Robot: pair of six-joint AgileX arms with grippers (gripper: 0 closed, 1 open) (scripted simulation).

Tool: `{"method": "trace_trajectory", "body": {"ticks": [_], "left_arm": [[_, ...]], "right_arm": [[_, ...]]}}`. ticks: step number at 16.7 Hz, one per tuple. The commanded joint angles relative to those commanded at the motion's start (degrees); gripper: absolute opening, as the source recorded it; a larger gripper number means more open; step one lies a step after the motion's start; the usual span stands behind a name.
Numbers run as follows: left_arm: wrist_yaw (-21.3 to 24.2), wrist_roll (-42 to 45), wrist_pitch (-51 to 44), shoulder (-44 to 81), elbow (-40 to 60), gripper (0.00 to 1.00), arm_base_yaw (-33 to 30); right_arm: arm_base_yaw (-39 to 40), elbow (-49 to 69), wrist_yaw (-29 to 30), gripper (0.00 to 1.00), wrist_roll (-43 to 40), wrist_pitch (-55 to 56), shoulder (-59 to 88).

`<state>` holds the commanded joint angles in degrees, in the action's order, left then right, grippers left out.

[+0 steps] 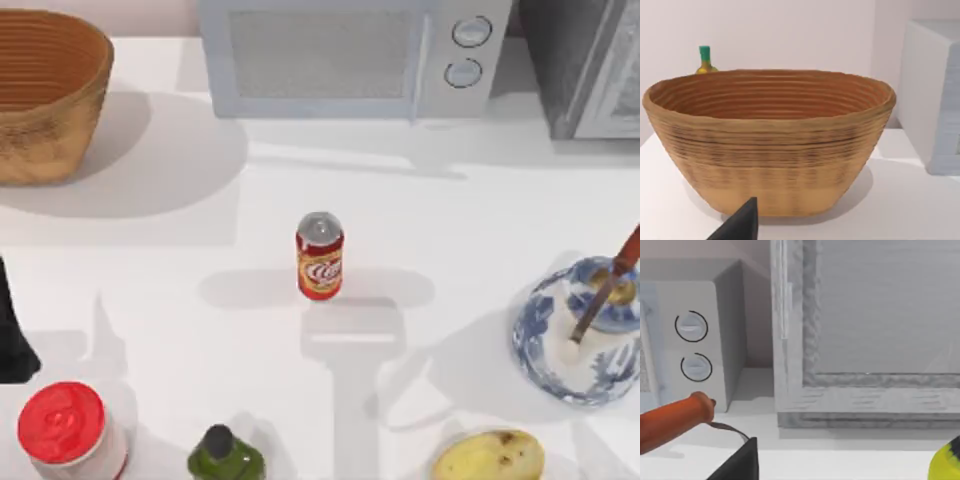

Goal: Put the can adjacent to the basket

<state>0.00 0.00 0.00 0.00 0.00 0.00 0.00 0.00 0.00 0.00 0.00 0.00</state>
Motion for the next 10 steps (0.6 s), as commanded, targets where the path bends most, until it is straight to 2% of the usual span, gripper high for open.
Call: {"method": "trace_trajectory", "body": {"ticks": [5, 10], "left_arm": [[-0.11, 0.87, -2.63, 3.11, 2.14, 1.00, -1.33], [-0.45, 1.91, -15.88, 19.93, 15.87, 1.00, -6.43]], "right_arm": [[0.00, 0.00, 0.00, 1.00, 0.00, 0.00, 0.00], [0.00, 0.00, 0.00, 1.00, 0.00, 0.00, 0.00]]}}
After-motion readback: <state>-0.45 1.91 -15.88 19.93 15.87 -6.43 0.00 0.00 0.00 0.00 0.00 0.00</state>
